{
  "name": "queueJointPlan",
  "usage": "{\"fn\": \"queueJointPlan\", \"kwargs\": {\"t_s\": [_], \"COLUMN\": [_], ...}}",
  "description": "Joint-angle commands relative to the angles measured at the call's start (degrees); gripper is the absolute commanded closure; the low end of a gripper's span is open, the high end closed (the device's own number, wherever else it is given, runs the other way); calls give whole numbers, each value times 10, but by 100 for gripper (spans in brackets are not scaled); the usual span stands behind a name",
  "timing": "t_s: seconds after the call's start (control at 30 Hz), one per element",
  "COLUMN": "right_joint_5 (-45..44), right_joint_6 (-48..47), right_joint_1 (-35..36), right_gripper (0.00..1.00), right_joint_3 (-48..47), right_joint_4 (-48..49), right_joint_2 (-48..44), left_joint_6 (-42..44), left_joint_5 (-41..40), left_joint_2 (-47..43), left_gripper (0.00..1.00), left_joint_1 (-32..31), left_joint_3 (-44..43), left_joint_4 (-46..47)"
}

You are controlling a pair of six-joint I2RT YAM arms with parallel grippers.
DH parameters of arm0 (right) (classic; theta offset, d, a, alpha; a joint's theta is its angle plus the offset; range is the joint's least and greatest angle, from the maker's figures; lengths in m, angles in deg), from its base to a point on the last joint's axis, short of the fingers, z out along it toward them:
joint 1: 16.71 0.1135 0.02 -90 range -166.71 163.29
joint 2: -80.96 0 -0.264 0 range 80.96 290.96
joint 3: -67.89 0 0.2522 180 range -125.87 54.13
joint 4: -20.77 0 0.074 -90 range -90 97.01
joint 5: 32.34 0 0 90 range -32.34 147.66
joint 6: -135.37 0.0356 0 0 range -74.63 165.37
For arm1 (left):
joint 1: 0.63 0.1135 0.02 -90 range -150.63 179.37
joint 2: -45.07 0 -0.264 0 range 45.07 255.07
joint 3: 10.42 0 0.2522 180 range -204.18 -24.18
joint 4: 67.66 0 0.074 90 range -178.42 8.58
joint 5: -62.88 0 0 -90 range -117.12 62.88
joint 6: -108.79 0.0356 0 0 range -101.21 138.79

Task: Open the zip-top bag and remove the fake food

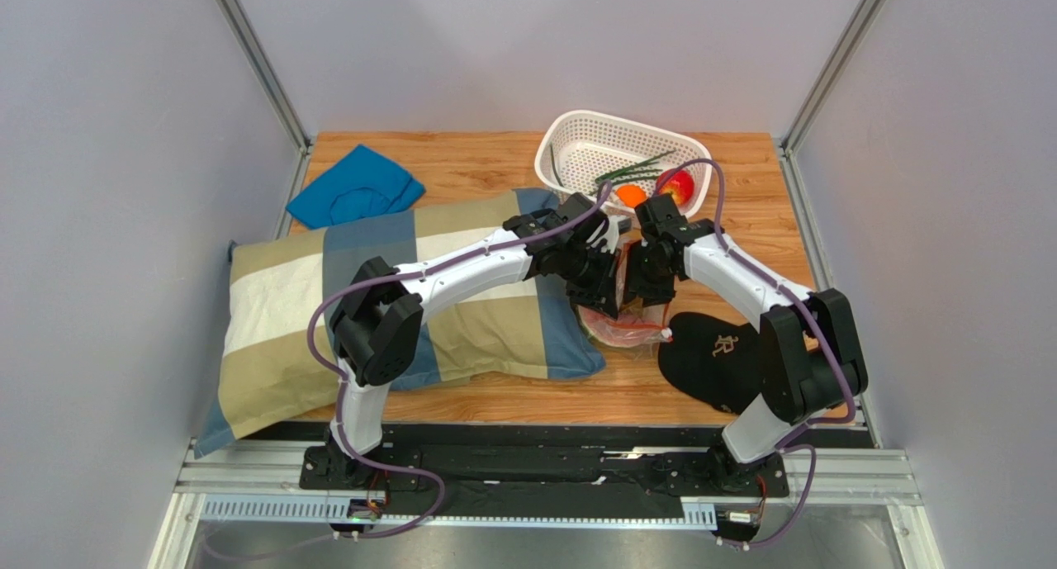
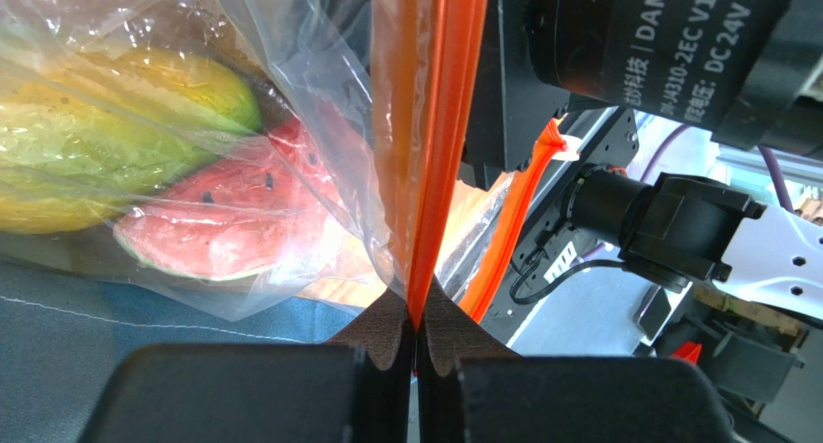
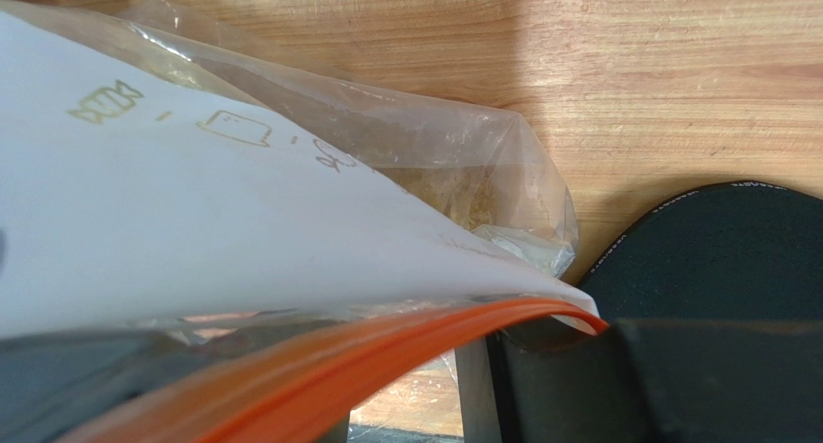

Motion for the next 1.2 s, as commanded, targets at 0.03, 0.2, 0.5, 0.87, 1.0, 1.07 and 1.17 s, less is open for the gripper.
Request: {"fn": "queueJointPlan", "kwargs": {"t_s": [0.03, 0.2, 0.5, 0.87, 1.0, 1.07, 1.17], "right_joint_5": [-8, -27, -60, -70, -43, -37, 4], "right_joint_6": [0, -2, -29, -54, -52, -55, -73], "right_joint_1": [4, 6, 10, 7, 7, 10, 8], "right_gripper": [58, 61, 43, 34, 86, 92, 92], "right_joint_3": [-8, -19, 23, -10, -48, -71, -72], "right_joint_4": [39, 58, 102, 109, 47, 16, -7], "right_joint_2": [-21, 20, 68, 147, 96, 39, -44], "left_joint_6": [-6, -12, -18, -25, -20, -19, -13], "left_joint_5": [16, 19, 18, 12, 3, -1, -7], "left_joint_2": [-26, -32, -28, -27, -25, -18, -14], "left_gripper": [100, 100, 100, 100, 100, 100, 100], "left_joint_1": [-5, -11, -14, -13, -13, -12, -10], "left_joint_3": [7, 26, 48, 63, 51, 41, 26], "left_joint_4": [7, 13, 26, 31, 21, 17, 2]}}
